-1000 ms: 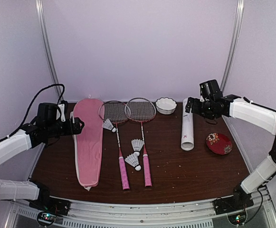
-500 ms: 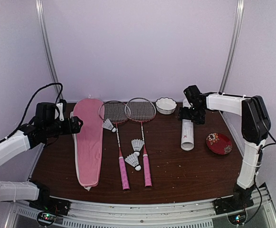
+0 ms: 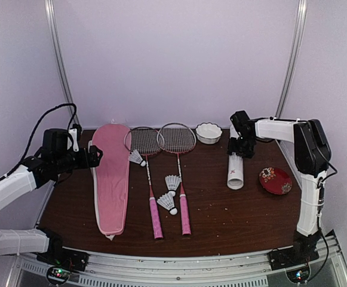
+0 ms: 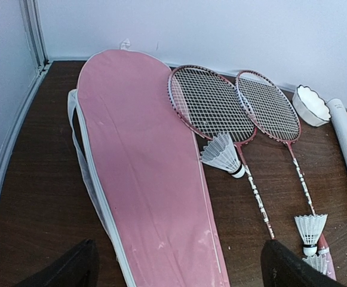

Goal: Pack up the badminton gear

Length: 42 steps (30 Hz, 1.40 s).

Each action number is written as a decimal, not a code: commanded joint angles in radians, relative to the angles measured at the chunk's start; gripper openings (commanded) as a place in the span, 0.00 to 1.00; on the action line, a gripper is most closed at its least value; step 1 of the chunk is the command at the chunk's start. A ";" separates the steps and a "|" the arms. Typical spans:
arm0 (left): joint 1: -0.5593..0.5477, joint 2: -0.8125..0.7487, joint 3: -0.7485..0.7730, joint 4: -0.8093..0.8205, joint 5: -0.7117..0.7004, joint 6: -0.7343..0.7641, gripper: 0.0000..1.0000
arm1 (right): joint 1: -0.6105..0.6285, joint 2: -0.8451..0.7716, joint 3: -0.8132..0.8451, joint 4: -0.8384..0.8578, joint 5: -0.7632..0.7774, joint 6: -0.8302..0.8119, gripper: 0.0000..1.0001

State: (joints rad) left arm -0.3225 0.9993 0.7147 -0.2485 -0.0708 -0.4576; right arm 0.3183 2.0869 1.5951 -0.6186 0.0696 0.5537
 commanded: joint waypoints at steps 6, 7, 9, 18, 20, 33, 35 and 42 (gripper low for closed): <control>-0.001 -0.021 -0.001 0.028 -0.001 0.007 0.98 | 0.005 -0.270 -0.369 0.098 -0.103 0.020 0.57; 0.000 -0.019 -0.002 0.032 0.002 0.006 0.98 | 0.007 -0.313 -0.426 0.118 -0.123 0.019 0.56; -0.001 -0.012 -0.003 0.040 0.012 0.004 0.98 | 0.011 -0.391 -0.526 0.145 -0.167 0.014 0.56; 0.000 0.012 -0.020 0.079 0.064 -0.011 0.98 | 0.182 -0.575 -0.776 0.159 -0.275 -0.094 0.57; -0.001 0.010 -0.019 0.077 0.065 -0.010 0.98 | 0.236 -0.577 -0.793 0.141 -0.289 -0.114 0.57; -0.001 0.016 -0.015 0.084 0.078 -0.004 0.98 | 0.324 -0.550 -0.693 -0.121 -0.148 -0.303 0.79; -0.001 0.017 -0.011 0.084 0.076 -0.010 0.98 | 0.326 -0.505 -0.641 -0.165 -0.097 -0.315 0.88; -0.014 -0.018 -0.054 0.159 0.081 -0.048 0.98 | 0.326 -0.420 -0.444 -0.220 -0.081 -0.304 1.00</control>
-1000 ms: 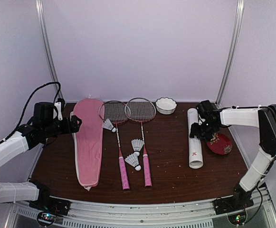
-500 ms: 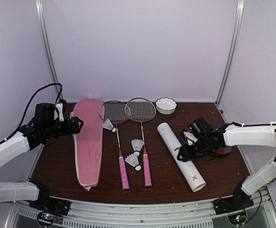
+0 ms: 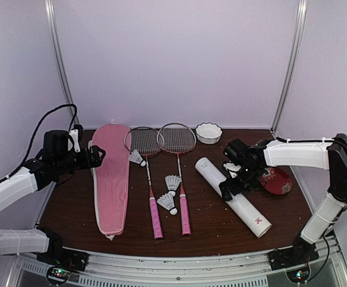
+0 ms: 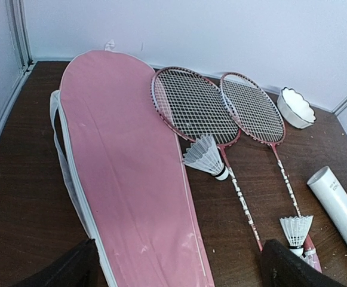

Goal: Pack up the badminton gear

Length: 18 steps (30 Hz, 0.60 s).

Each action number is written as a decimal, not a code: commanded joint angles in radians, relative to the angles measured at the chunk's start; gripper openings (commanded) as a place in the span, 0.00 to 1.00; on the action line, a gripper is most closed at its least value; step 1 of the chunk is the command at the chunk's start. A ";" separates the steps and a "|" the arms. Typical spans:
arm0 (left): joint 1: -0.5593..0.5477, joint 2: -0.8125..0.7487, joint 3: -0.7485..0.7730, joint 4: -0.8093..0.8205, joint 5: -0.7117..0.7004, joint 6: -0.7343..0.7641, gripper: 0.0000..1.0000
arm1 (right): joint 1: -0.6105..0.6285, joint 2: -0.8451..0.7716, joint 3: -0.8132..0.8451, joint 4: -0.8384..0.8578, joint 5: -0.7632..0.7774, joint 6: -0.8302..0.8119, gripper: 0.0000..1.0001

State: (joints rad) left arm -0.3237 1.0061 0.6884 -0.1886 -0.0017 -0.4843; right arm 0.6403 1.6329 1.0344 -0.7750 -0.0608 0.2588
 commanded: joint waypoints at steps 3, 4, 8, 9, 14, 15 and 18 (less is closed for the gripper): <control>-0.020 -0.025 -0.032 0.109 0.018 0.002 0.98 | 0.010 0.127 0.223 -0.100 0.048 -0.030 1.00; -0.020 -0.023 -0.032 0.108 0.022 0.010 0.98 | 0.015 0.161 0.261 -0.115 0.060 -0.039 1.00; -0.021 -0.029 -0.025 0.098 0.043 0.033 0.98 | 0.025 0.267 0.380 -0.166 0.121 -0.062 1.00; -0.023 -0.033 -0.025 0.097 0.048 0.039 0.98 | 0.025 0.275 0.394 -0.165 0.128 -0.063 1.00; -0.022 -0.038 -0.025 0.093 0.089 0.070 0.98 | 0.011 0.336 0.440 -0.172 0.125 -0.092 1.00; -0.024 -0.038 -0.028 0.097 0.098 0.073 0.98 | 0.010 0.349 0.442 -0.171 0.122 -0.100 1.00; -0.023 -0.037 -0.037 0.116 0.122 0.082 0.98 | 0.011 0.381 0.451 -0.166 0.116 -0.116 0.96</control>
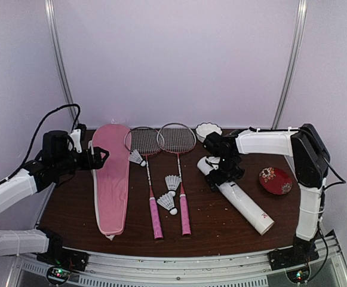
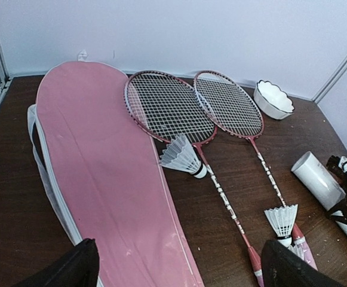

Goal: Pack up the badminton gear

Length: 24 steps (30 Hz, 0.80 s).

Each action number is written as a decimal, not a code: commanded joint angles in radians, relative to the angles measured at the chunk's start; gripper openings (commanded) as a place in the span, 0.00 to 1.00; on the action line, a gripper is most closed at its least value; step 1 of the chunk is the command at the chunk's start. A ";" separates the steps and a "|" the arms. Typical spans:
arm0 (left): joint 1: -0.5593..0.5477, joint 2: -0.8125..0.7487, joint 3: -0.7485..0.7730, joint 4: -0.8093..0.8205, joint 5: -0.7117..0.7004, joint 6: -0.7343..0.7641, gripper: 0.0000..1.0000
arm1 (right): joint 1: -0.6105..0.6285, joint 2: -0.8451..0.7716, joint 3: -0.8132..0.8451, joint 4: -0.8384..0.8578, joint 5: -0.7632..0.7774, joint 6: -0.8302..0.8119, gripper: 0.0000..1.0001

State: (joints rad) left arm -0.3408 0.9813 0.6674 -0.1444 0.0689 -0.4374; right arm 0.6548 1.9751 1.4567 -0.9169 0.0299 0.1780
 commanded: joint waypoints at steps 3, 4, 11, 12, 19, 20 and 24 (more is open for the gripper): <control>-0.006 -0.007 -0.020 0.089 0.086 0.044 0.98 | 0.000 0.039 0.011 0.005 0.042 -0.059 0.92; -0.006 -0.008 -0.022 0.095 0.098 0.047 0.98 | 0.000 0.029 -0.002 0.025 0.047 -0.071 0.91; -0.007 -0.044 -0.054 0.147 0.143 0.067 0.98 | -0.003 0.019 -0.038 0.024 0.028 -0.091 0.83; -0.006 -0.047 -0.057 0.151 0.148 0.069 0.98 | -0.003 0.025 -0.042 0.021 0.016 -0.093 0.81; -0.012 -0.055 -0.077 0.187 0.195 0.075 0.98 | -0.003 0.018 -0.089 0.061 -0.042 -0.127 0.63; -0.014 -0.060 -0.078 0.187 0.195 0.079 0.98 | -0.004 0.015 -0.096 0.070 -0.051 -0.129 0.62; -0.021 -0.081 -0.079 0.190 0.187 0.090 0.98 | -0.006 0.018 -0.092 0.076 -0.088 -0.134 0.55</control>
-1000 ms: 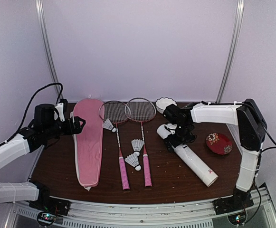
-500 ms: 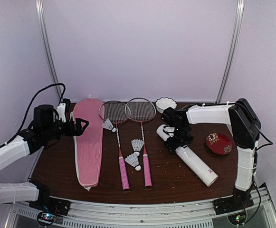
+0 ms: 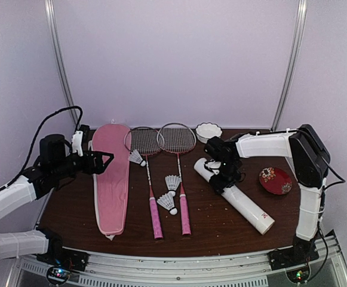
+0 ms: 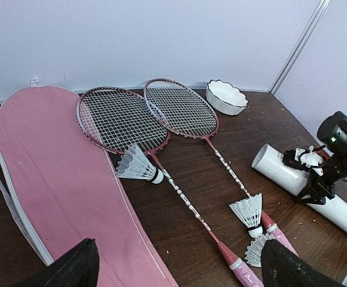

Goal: Pack up the badminton gear

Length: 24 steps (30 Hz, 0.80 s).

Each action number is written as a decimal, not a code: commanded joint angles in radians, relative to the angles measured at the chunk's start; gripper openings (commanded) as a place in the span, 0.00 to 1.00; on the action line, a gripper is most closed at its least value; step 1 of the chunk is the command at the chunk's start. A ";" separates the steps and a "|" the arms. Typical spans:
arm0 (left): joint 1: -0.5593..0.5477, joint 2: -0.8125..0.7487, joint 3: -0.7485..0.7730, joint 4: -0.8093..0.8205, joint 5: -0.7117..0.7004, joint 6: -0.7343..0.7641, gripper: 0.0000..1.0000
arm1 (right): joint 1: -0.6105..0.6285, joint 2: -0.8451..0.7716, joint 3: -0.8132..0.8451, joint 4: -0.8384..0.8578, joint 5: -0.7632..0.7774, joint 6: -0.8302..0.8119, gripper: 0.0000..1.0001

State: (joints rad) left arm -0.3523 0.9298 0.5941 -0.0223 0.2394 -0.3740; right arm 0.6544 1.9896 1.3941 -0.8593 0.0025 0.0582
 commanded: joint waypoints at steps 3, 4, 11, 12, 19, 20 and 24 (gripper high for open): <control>-0.012 -0.031 0.001 0.070 0.015 0.023 0.97 | 0.000 -0.049 -0.024 0.023 -0.080 -0.038 0.52; -0.013 -0.029 0.007 0.066 0.022 0.024 0.97 | 0.004 -0.080 -0.027 0.031 -0.079 -0.043 0.52; -0.043 -0.035 0.041 0.091 0.092 0.075 0.95 | 0.071 -0.381 -0.085 0.107 -0.109 -0.152 0.54; -0.052 -0.038 0.041 0.107 0.111 0.083 0.94 | 0.089 -0.427 -0.099 0.115 -0.104 -0.173 0.54; -0.140 -0.048 0.098 0.152 0.208 0.147 0.88 | 0.276 -0.701 -0.287 0.217 -0.040 -0.302 0.56; -0.161 -0.053 0.106 0.153 0.222 0.164 0.88 | 0.300 -0.728 -0.310 0.231 -0.025 -0.317 0.56; -0.262 -0.053 0.164 0.098 0.296 0.264 0.86 | 0.379 -0.828 -0.409 0.286 0.050 -0.387 0.55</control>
State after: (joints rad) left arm -0.5354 0.8890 0.6842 0.0540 0.4332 -0.2283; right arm 0.9855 1.2320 1.0569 -0.6464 -0.0452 -0.2344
